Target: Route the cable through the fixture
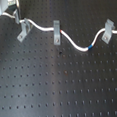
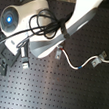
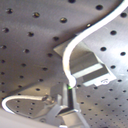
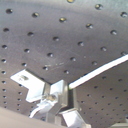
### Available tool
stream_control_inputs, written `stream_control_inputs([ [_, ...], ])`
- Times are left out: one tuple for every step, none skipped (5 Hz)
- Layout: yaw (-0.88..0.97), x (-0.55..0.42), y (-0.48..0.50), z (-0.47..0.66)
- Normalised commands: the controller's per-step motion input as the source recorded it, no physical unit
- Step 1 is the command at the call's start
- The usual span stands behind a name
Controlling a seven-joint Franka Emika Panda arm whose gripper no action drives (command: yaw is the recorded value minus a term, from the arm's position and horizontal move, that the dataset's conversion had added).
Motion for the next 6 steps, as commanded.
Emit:
stream_control_inputs([
  [0.18, 0.005, -0.305, -0.75],
  [0.19, -0.006, -0.303, -0.75],
  [0.4, 0.431, -0.117, -0.02],
  [0.69, 0.32, 0.071, 0.22],
  [0.81, 0.178, 0.02, 0.23],
  [0.86, 0.033, -0.003, 0.38],
])
